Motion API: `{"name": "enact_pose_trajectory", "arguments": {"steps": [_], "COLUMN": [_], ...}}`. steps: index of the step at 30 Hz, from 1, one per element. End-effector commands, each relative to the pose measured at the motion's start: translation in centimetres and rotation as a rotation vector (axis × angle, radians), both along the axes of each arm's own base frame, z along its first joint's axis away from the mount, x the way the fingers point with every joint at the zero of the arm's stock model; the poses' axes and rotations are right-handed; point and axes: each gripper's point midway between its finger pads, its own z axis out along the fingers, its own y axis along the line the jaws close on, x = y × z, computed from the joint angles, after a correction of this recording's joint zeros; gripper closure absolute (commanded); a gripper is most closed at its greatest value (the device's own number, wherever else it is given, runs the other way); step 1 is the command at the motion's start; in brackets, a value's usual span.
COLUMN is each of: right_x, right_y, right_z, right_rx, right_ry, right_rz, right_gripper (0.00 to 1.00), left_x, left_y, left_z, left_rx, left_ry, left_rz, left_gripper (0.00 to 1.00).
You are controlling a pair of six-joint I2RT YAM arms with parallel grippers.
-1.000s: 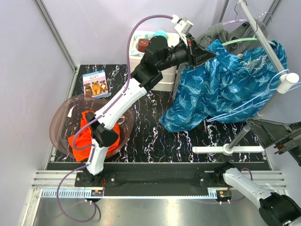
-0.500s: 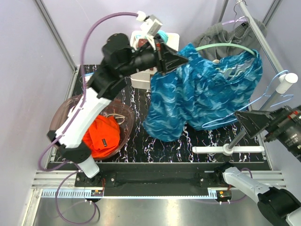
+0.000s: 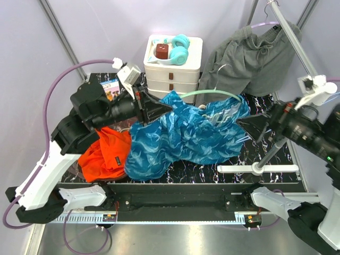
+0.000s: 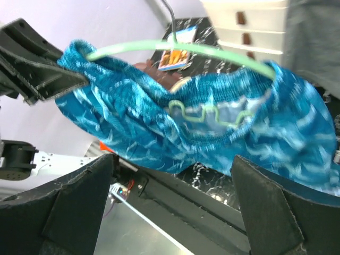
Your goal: Remove the shorts from the hanger
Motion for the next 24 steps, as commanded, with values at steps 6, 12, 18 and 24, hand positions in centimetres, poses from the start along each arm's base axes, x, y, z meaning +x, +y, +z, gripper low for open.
{"name": "enact_pose_trajectory", "arguments": {"steps": [6, 12, 18, 24], "right_x": [5.7, 8.4, 10.2, 11.1], "right_y": [6.0, 6.2, 5.8, 6.5], "right_z": [0.7, 1.2, 1.0, -0.6], "right_rx": [0.079, 0.085, 0.086, 0.032], "right_ry": [0.078, 0.096, 0.103, 0.119], "right_rz": [0.154, 0.086, 0.0, 0.006], "right_gripper": [0.0, 0.06, 0.34, 0.54], "left_x": [-1.9, -2.2, -2.6, -2.0], "left_y": [1.4, 0.5, 0.4, -0.7], "left_z": [3.1, 2.5, 2.8, 2.8], "left_rx": [-0.153, -0.138, -0.137, -0.15], "left_ry": [-0.03, 0.007, -0.004, 0.034], "left_rz": [0.046, 0.004, -0.023, -0.032], "left_gripper": [1.0, 1.0, 1.0, 1.0]}}
